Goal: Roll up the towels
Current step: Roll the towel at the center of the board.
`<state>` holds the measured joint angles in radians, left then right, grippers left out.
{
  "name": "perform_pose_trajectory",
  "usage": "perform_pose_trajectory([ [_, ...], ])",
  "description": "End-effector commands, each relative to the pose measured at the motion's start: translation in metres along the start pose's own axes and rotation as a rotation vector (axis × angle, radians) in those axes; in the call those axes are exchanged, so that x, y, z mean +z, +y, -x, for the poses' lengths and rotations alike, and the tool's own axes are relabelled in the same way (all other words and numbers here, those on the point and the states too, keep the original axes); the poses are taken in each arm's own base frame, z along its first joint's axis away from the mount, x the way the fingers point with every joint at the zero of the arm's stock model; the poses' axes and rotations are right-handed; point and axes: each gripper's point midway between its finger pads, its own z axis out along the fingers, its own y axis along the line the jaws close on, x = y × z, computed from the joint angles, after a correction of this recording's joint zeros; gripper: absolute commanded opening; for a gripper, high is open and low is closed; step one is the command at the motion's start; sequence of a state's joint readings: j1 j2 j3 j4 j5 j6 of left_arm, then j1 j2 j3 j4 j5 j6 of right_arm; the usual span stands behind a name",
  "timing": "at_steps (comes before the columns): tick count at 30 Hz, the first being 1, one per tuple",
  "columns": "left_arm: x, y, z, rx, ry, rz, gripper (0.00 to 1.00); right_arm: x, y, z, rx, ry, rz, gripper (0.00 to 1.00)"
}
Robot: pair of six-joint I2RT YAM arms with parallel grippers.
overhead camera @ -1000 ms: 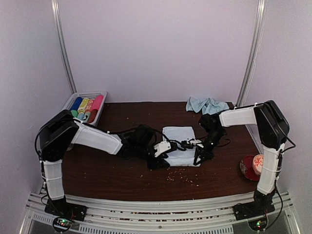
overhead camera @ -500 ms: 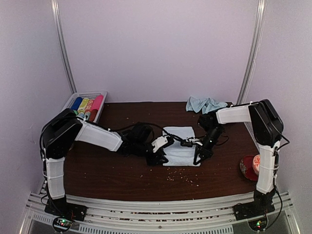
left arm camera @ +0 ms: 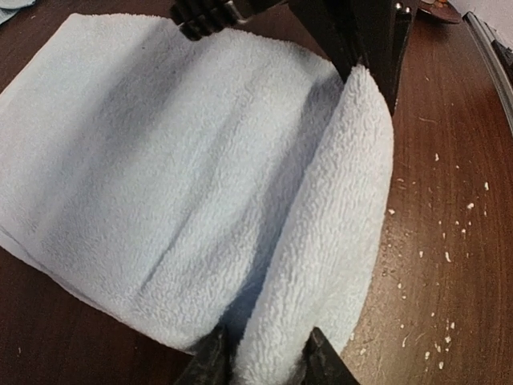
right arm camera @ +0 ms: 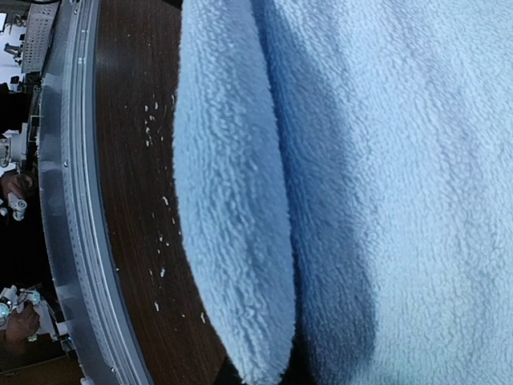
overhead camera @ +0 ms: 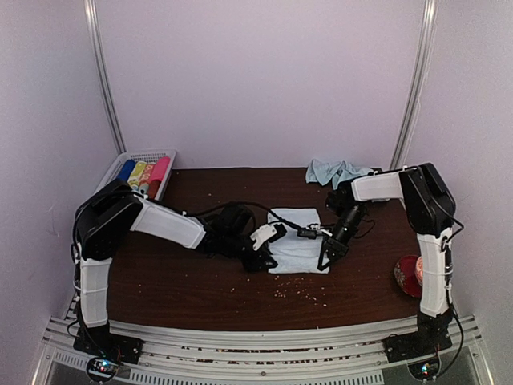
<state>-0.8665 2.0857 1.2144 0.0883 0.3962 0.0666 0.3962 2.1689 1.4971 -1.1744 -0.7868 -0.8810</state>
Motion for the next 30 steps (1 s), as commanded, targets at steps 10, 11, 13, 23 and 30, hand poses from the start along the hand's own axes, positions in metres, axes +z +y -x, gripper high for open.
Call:
perform_pose_trajectory([
  [10,-0.04,0.007,0.032,0.017,-0.104,0.102,0.72,0.006,-0.018,-0.018,0.084,0.073,0.004,0.03],
  [11,-0.04,0.006,0.034,0.019,-0.107,0.096,0.73,0.006,-0.018,-0.018,0.084,0.072,0.004,0.03],
  [13,-0.037,0.005,0.04,0.021,-0.116,0.078,0.72,0.006,-0.019,-0.018,0.084,0.072,0.001,0.03],
  [23,-0.005,0.001,0.049,0.042,-0.082,0.029,0.56,0.007,-0.021,-0.018,0.086,0.068,-0.004,0.03],
  [30,0.003,-0.001,0.04,0.044,-0.057,0.005,0.53,0.006,-0.022,-0.018,0.089,0.061,-0.01,0.03],
])
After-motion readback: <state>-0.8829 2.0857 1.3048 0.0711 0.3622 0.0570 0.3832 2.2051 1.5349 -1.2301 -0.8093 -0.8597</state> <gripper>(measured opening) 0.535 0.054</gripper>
